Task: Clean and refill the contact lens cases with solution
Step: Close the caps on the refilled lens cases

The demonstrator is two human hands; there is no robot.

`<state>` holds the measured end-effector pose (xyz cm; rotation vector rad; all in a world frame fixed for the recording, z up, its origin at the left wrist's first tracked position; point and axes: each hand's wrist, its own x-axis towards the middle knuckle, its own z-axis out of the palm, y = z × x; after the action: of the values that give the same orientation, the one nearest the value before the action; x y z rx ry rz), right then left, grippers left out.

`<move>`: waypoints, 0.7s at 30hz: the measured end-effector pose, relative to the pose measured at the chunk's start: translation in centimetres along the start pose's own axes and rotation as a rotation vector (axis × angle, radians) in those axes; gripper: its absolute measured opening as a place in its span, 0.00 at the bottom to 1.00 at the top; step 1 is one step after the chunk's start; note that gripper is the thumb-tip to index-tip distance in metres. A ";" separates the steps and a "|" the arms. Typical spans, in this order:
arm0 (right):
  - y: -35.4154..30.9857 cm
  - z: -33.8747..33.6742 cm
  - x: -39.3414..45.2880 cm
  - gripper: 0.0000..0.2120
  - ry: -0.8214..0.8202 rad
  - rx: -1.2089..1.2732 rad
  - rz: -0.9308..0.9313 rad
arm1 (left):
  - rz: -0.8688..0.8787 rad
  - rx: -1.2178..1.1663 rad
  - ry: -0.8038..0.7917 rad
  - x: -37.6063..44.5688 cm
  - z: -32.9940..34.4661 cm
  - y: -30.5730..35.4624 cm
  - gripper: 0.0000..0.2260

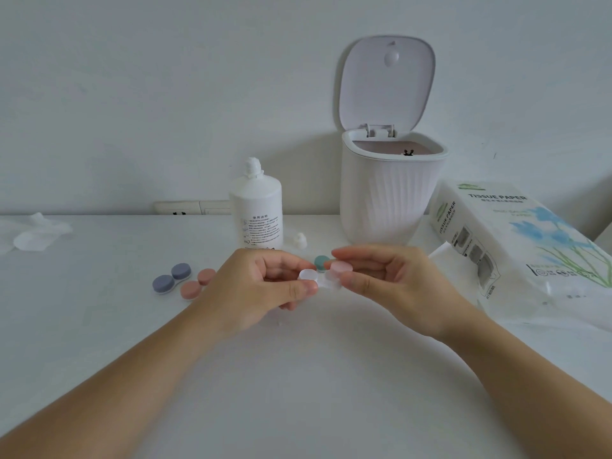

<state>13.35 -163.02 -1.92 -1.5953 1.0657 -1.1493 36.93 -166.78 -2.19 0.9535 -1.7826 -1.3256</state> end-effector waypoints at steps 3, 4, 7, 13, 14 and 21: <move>0.0 0.1 0.0 0.19 -0.017 -0.054 -0.003 | -0.014 -0.034 -0.007 0.0 0.2 0.3 0.10; -0.1 0.2 0.0 0.19 -0.022 -0.074 -0.005 | -0.016 -0.043 -0.007 -0.1 0.2 0.3 0.10; -0.2 0.3 -0.1 0.17 -0.055 -0.134 -0.011 | -0.027 -0.040 0.003 -0.2 0.4 0.5 0.09; -0.3 0.1 -0.2 0.09 -0.072 -0.223 -0.050 | -0.033 -0.060 0.009 -0.4 0.7 0.9 0.11; -0.3 0.1 -0.2 0.08 -0.069 -0.234 -0.057 | -0.034 -0.077 0.011 -0.4 0.8 0.9 0.12; -0.2 0.9 -0.1 0.17 0.021 -0.361 -0.087 | -0.027 -0.112 -0.004 -0.6 1.2 1.0 0.11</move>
<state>14.21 -162.77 -1.91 -1.9273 1.2832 -1.0750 36.03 -165.58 -1.59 0.9169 -1.6852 -1.4296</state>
